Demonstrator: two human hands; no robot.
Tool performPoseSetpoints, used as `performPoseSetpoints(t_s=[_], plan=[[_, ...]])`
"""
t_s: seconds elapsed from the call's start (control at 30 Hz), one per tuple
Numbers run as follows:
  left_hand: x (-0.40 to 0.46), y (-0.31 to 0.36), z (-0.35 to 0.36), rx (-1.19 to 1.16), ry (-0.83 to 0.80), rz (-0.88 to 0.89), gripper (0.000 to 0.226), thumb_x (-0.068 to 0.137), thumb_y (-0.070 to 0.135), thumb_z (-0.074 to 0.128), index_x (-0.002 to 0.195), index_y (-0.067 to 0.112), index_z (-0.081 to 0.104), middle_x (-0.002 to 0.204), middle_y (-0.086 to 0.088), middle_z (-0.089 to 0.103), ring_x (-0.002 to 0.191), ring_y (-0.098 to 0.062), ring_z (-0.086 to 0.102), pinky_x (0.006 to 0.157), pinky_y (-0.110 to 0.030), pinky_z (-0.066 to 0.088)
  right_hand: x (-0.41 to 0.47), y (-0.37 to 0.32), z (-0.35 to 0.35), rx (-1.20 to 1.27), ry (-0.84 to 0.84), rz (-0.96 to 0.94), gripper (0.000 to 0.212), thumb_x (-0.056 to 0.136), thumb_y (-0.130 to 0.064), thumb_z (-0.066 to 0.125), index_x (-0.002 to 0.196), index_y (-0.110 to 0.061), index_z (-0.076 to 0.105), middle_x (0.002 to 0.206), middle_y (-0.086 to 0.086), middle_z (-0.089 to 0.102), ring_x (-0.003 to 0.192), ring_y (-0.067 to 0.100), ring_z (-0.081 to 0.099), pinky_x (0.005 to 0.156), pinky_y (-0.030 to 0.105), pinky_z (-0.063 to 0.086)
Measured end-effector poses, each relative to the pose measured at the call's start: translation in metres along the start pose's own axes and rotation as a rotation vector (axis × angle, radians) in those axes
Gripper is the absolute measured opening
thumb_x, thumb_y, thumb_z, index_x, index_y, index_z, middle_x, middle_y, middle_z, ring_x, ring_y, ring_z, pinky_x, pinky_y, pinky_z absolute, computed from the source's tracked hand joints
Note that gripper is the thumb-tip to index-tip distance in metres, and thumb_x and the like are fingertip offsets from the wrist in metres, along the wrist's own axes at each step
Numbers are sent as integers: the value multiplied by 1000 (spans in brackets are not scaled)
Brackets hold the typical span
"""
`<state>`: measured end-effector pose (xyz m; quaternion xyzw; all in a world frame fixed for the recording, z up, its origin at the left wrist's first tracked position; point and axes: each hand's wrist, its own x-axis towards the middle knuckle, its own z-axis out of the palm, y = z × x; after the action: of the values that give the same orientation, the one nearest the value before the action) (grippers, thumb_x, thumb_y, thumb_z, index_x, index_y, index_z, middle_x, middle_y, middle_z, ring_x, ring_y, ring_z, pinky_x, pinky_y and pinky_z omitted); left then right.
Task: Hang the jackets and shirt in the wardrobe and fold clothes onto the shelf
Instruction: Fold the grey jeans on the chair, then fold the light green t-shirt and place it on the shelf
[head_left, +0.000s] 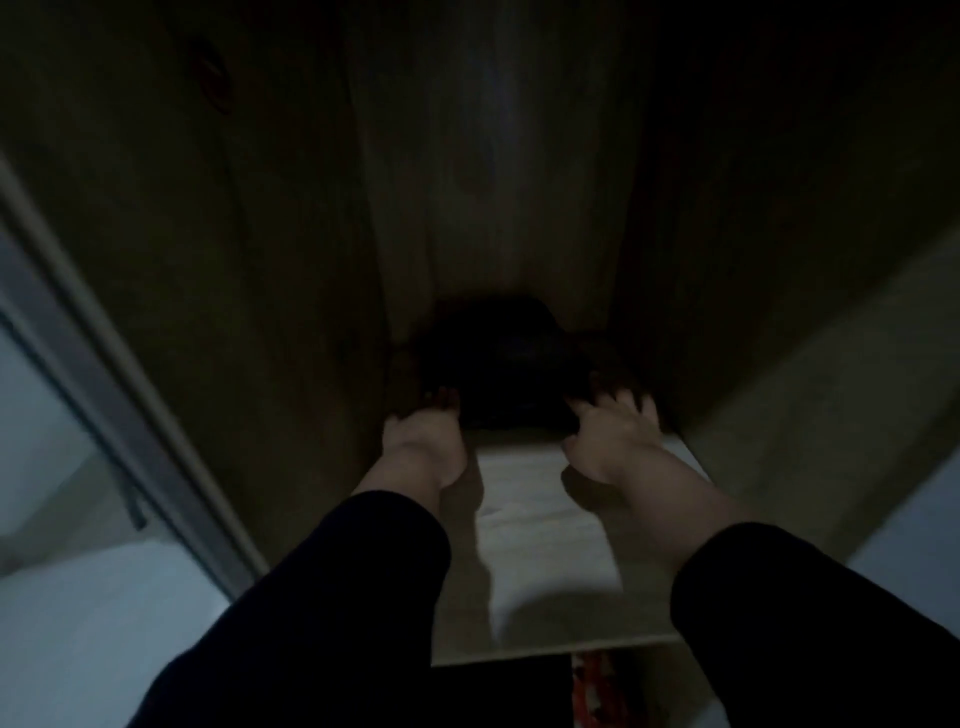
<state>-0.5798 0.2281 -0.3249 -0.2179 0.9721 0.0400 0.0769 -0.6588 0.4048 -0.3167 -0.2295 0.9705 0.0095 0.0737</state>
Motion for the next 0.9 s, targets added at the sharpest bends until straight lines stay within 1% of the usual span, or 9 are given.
performPoseSetpoints(t_s=[0.03, 0.1, 0.17, 0.27, 0.37, 0.43, 0.53, 0.7, 0.9], plan=[[-15, 1, -8, 9, -12, 9, 69, 95, 17, 37, 153, 20, 0, 161, -1, 10, 146, -23, 16, 117, -44, 16, -13, -1, -10, 0, -1, 5, 64, 94, -39, 42, 152, -31, 17, 162, 4, -1, 147, 30, -1, 118, 52, 2], [-43, 3, -26, 9, -45, 35, 70, 95, 17, 37, 153, 19, -2, 161, 1, 3, 148, -18, 7, 119, -48, 6, -42, -3, -29, 20, -13, 7, 64, 95, -36, 41, 153, -30, 15, 162, 4, -3, 148, 29, -6, 118, 52, -1], [-76, 6, -46, -6, -80, 53, 69, 97, 19, 36, 153, 18, -4, 161, 4, -5, 148, -15, -2, 119, -49, 2, -77, -7, -50, 49, -54, 9, 64, 95, -33, 40, 153, -30, 13, 162, 3, -6, 148, 26, -10, 119, 51, -2], [-131, 9, -74, -45, -137, 67, 66, 100, 21, 34, 153, 17, -5, 161, 5, -7, 148, -14, -4, 119, -48, 1, -129, -13, -76, 59, -120, 6, 64, 96, -33, 41, 153, -31, 13, 162, 2, -9, 148, 24, -12, 119, 50, -1], [-188, 11, -102, -73, -162, 73, 66, 100, 24, 34, 153, 17, -4, 161, 4, -5, 148, -14, -3, 119, -48, 3, -178, -18, -100, 78, -138, -3, 64, 95, -34, 42, 153, -31, 15, 162, 2, -6, 149, 24, -8, 119, 50, 2], [-226, 11, -114, -82, -154, 60, 68, 100, 28, 37, 153, 17, -3, 161, 4, -3, 149, -15, -2, 119, -49, 3, -211, -22, -115, 92, -163, -23, 64, 95, -30, 42, 153, -30, 16, 162, 3, -5, 149, 25, -7, 119, 50, 3], [-277, 9, -123, -91, -93, 3, 72, 97, 28, 41, 153, 18, -3, 161, 5, -2, 149, -15, -1, 119, -49, 3, -254, -31, -132, 86, -172, -75, 64, 94, -23, 41, 153, -25, 16, 162, 5, -5, 149, 26, -7, 119, 50, 5], [-370, -2, -121, -152, -16, -139, 72, 95, 17, 40, 154, 21, -2, 162, 5, 0, 149, -14, -1, 118, -49, 4, -317, -56, -149, 52, -153, -213, 60, 96, -21, 39, 153, -22, 19, 162, 5, -3, 149, 26, -5, 120, 49, 6], [-500, -32, -100, -205, 36, -381, 71, 95, 12, 37, 153, 20, -2, 161, 4, 0, 149, -14, -3, 118, -50, 1, -403, -109, -139, 62, -144, -448, 62, 92, -21, 42, 150, -28, 24, 161, 3, 5, 148, 27, 1, 118, 48, 14]])
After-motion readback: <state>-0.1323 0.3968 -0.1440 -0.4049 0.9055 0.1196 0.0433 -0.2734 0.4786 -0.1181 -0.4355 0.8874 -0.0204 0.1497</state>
